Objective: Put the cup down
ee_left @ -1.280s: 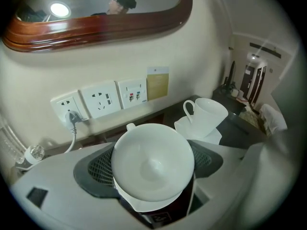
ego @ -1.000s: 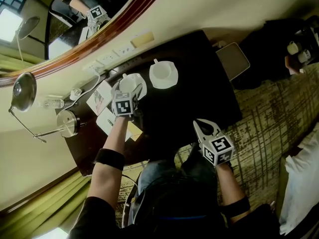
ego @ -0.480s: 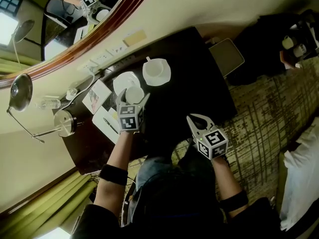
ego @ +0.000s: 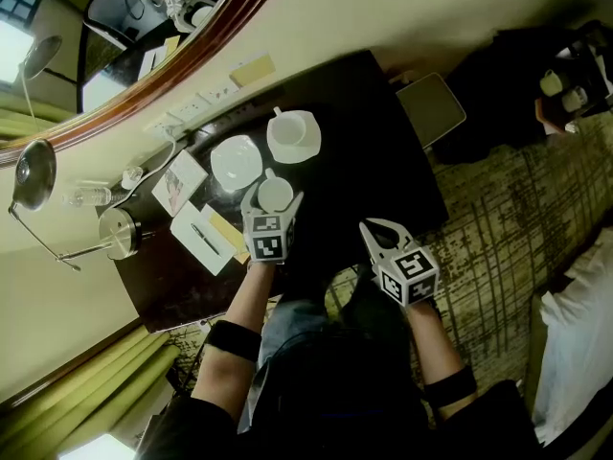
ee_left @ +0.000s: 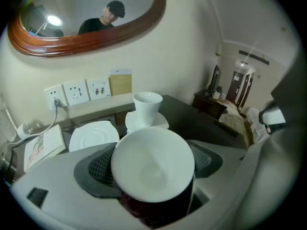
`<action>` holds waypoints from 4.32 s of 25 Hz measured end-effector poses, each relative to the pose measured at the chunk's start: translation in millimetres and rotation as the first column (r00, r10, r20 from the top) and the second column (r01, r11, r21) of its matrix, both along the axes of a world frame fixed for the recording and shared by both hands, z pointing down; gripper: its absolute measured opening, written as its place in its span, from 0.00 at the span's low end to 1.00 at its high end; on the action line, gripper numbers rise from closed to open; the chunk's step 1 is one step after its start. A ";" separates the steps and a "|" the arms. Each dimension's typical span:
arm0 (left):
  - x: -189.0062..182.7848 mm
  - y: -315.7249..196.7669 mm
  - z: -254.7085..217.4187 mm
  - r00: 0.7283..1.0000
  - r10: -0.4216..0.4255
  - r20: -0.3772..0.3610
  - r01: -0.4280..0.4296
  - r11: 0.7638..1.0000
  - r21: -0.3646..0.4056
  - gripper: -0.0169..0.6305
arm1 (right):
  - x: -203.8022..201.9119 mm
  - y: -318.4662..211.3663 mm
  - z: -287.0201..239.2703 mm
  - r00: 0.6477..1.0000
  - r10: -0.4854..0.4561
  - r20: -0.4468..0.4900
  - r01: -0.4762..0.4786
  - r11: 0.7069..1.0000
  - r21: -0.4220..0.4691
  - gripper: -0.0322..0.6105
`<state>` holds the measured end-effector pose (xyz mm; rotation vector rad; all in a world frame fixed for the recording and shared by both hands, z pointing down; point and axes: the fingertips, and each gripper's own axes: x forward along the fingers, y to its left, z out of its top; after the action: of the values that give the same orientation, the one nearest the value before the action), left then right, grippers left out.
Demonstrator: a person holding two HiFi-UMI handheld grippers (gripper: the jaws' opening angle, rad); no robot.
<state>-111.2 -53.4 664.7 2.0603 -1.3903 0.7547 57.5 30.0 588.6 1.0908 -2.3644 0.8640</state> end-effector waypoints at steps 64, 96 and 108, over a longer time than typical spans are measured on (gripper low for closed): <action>-10.4 101.4 -153.3 0.961 -0.215 -0.176 0.242 0.957 0.157 0.03 | -19.9 -54.7 -49.4 0.952 -0.307 -0.019 0.308 0.949 0.072 0.05; 9.1 71.3 -133.3 0.895 -0.393 -0.211 0.426 0.893 0.145 0.03 | -102.9 -188.7 47.7 0.853 -0.482 -0.201 0.512 0.848 0.135 0.82; -2.6 72.7 -106.1 0.852 -0.472 -0.226 0.504 0.857 0.109 0.03 | -161.7 -215.6 79.7 0.804 -0.554 -0.216 0.589 0.791 0.165 0.86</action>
<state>-113.9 19.3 558.7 1.7132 -1.8070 0.2219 -104.2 -185.6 668.3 0.4192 -2.4766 0.2798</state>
